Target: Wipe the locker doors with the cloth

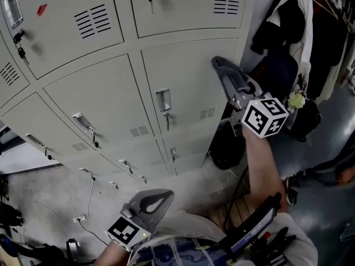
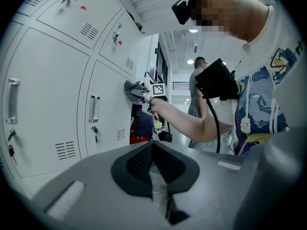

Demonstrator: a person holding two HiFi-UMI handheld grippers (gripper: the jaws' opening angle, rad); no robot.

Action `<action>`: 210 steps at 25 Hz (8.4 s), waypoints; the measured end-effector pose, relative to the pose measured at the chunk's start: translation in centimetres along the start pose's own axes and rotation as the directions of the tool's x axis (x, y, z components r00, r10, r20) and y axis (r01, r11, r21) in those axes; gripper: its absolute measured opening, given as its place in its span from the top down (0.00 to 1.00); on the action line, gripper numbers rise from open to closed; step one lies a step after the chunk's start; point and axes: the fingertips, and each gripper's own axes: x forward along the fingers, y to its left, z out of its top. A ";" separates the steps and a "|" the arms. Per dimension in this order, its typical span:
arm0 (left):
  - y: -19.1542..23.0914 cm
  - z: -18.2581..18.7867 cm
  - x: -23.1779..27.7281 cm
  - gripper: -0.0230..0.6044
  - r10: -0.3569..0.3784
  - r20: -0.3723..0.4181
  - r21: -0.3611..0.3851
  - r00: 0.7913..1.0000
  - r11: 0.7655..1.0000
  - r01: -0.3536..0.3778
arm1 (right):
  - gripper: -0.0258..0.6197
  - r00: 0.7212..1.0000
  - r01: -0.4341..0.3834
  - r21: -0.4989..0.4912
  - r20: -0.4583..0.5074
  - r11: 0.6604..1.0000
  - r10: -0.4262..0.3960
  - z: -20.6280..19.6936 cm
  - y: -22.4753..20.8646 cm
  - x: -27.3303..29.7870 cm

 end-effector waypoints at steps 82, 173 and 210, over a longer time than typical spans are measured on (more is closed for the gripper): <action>2.2 -1.5 -2.2 0.96 0.117 -0.021 -0.042 0.993 0.992 -0.118 | 0.82 0.920 -0.326 0.160 -0.172 0.932 0.351 -11.4 16.4 7.0; 0.7 -1.4 1.1 0.96 0.007 -0.046 -0.041 0.999 0.999 -0.009 | 0.82 0.978 0.051 0.182 -0.208 0.982 -0.012 -14.1 -3.6 -0.3; 1.7 -2.2 -0.6 0.96 0.082 -0.055 -0.041 0.995 0.996 -0.084 | 0.82 0.923 -0.215 0.253 -0.263 0.943 0.281 -19.9 11.4 3.8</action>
